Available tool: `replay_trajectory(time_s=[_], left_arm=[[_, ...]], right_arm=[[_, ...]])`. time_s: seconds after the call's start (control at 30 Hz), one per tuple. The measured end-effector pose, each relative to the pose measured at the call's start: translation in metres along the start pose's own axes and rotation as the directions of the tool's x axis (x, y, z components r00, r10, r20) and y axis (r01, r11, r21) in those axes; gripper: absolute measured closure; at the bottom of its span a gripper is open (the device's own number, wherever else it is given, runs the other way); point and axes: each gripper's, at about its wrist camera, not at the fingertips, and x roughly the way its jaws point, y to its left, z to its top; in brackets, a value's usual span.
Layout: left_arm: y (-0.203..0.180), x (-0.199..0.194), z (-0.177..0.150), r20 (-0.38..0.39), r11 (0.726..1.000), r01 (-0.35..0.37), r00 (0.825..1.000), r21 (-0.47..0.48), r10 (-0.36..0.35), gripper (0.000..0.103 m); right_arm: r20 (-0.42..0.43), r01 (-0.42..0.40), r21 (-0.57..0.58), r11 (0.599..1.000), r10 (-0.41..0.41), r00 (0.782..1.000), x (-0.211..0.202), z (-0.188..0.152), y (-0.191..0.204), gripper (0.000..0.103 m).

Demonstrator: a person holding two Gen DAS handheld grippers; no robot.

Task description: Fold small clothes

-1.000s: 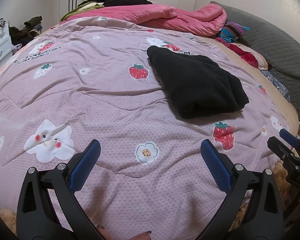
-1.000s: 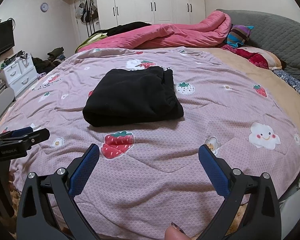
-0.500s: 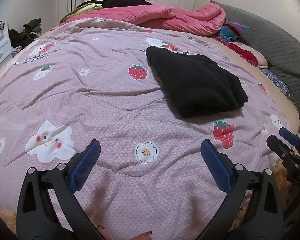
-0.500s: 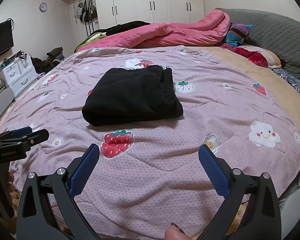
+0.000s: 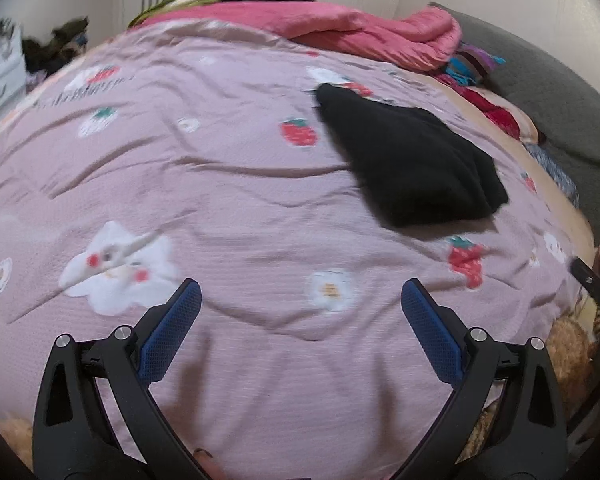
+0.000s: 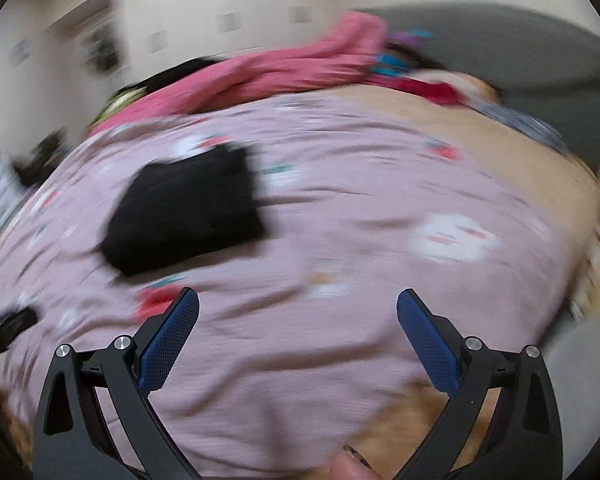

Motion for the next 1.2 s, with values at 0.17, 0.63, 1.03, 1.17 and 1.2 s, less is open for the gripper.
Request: replay_trajectory(time_s=[0.17, 0.63, 1.03, 1.17, 1.2], left_arm=[[0.112, -0.012, 0.036, 0.014, 0.967, -0.228, 0.973, -0.116, 0.232, 0.009], [0.415, 0.019, 0.104, -0.165, 0.676, -0.623, 0.771, -0.394, 0.615, 0.008], [0.420, 0.024, 0.102, -0.172, 0.673, -0.631, 0.766, -0.387, 0.619, 0.008], [0.419, 0.026, 0.100, -0.171, 0.673, -0.630, 0.767, -0.387, 0.619, 0.008], [0.419, 0.026, 0.100, -0.172, 0.673, -0.631, 0.766, -0.386, 0.620, 0.008]], right_arm=[[-0.027, 0.455, 0.247, 0.855, -0.464, 0.886, -0.008, -0.001, -0.153, 0.004], [-0.431, 0.758, 0.561, 0.334, -0.664, 0.611, -0.009, -0.084, -0.370, 0.004], [-0.432, 0.753, 0.566, 0.335, -0.658, 0.617, -0.008, -0.080, -0.375, 0.004], [-0.432, 0.754, 0.565, 0.335, -0.658, 0.616, -0.009, -0.080, -0.375, 0.004], [-0.432, 0.753, 0.566, 0.335, -0.658, 0.617, -0.009, -0.080, -0.375, 0.004]])
